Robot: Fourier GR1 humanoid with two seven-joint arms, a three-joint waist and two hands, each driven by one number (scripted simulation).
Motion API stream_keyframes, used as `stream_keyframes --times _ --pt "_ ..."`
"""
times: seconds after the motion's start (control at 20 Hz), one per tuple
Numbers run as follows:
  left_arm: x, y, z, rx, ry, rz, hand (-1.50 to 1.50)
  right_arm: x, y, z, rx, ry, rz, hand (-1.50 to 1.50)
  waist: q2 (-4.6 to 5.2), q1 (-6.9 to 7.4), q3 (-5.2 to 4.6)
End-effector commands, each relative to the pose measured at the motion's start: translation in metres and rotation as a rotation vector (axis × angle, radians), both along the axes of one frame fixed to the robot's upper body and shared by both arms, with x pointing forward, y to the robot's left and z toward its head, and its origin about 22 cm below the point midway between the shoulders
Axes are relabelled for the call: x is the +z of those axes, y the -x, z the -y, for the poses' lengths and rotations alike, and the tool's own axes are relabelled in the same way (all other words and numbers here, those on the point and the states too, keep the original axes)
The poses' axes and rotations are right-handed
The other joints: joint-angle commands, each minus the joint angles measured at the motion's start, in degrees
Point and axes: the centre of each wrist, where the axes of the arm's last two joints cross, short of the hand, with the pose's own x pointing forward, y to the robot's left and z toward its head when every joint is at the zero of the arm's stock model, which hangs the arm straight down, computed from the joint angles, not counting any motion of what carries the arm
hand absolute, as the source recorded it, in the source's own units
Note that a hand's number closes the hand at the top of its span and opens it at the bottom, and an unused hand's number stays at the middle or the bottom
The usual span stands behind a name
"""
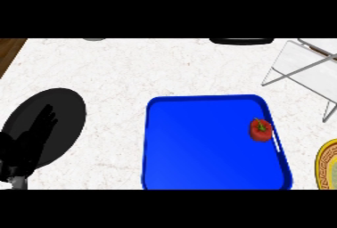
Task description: Pick the croissant from the tray and place it in the tiered shelf
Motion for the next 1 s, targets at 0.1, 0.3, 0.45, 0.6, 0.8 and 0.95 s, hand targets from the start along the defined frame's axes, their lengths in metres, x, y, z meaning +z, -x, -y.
stream_keyframes --times 0.1,0.3,0.45,0.6,0.8,0.95 --pt "0.005 -0.001 -0.004 -0.014 0.007 -0.003 0.00 0.023 -0.017 0.014 -0.206 0.102 -0.131 1.50 0.17 0.44 0.00" --pt "0.008 0.008 0.001 -0.023 0.006 -0.001 0.00 0.063 -0.023 0.033 -0.217 0.107 -0.137 1.50 0.02 0.80 0.02" --pt "0.013 -0.011 0.003 -0.012 -0.004 0.002 0.00 0.064 -0.036 0.033 -0.238 0.117 -0.162 1.50 0.15 0.47 0.02" --pt "0.008 -0.016 -0.004 -0.015 0.024 0.011 0.00 0.072 -0.052 0.035 -0.273 0.118 -0.135 1.50 0.34 0.69 -0.01" --pt "0.025 -0.013 0.007 -0.002 -0.012 0.009 0.00 0.058 -0.065 0.072 -0.299 0.169 -0.171 1.50 0.25 0.59 0.10" --pt "0.025 -0.008 0.008 -0.006 -0.001 0.013 0.00 0.031 -0.084 0.077 -0.341 0.199 -0.217 1.50 0.25 0.81 0.12"
